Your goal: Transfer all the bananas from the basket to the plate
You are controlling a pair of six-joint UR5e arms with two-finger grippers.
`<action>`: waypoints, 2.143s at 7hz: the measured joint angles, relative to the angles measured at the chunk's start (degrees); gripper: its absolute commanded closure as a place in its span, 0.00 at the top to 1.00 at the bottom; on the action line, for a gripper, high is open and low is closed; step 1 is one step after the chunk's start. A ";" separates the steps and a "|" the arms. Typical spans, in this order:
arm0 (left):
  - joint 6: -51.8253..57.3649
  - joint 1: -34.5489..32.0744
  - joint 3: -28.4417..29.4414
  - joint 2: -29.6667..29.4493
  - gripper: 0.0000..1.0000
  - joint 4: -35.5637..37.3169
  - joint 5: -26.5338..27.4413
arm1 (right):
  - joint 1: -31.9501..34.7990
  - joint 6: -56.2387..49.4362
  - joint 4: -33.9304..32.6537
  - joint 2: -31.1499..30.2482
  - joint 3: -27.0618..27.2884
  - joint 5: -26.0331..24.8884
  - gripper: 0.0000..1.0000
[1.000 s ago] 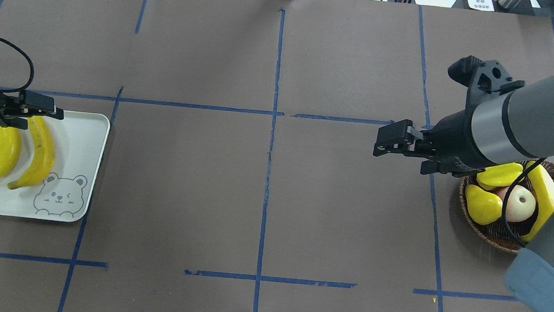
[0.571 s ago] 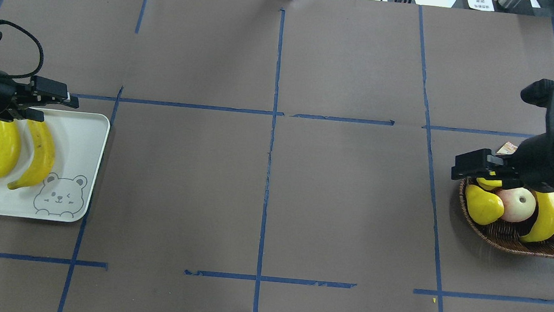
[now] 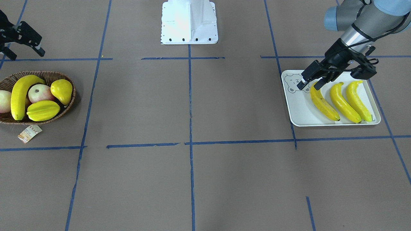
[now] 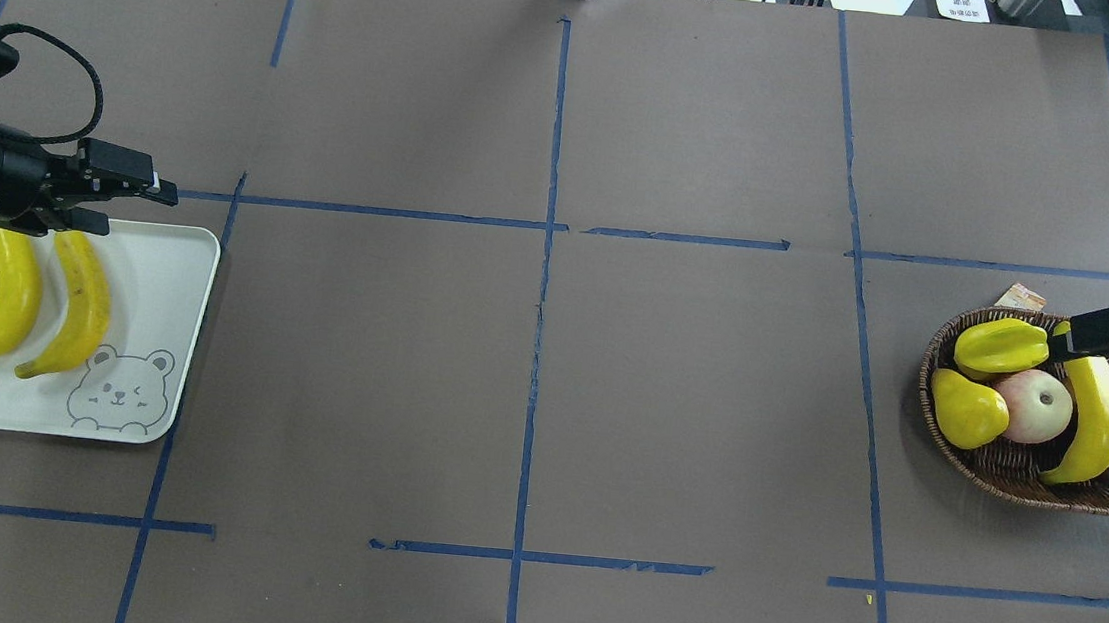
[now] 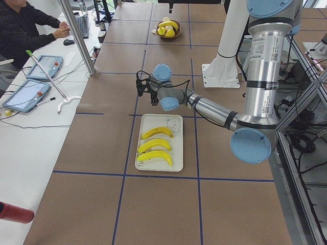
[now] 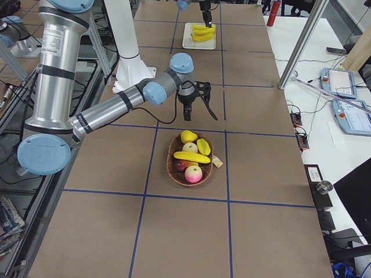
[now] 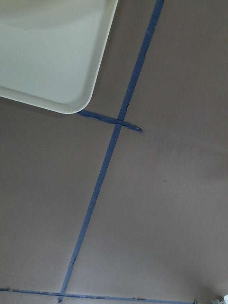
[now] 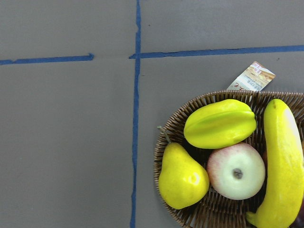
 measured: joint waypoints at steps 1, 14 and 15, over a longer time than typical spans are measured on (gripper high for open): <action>-0.05 0.02 -0.06 -0.45 0.99 0.04 0.00 | 0.63 -1.03 3.14 -1.77 -2.98 0.65 1.00; -1.08 0.22 -0.22 -2.22 0.99 -0.11 -0.01 | -3.30 -1.43 16.18 -3.99 -22.29 -0.38 0.89; -1.08 0.22 -0.20 -2.22 0.99 -0.11 -0.03 | -3.33 -1.30 16.44 -3.49 -22.78 -0.35 0.67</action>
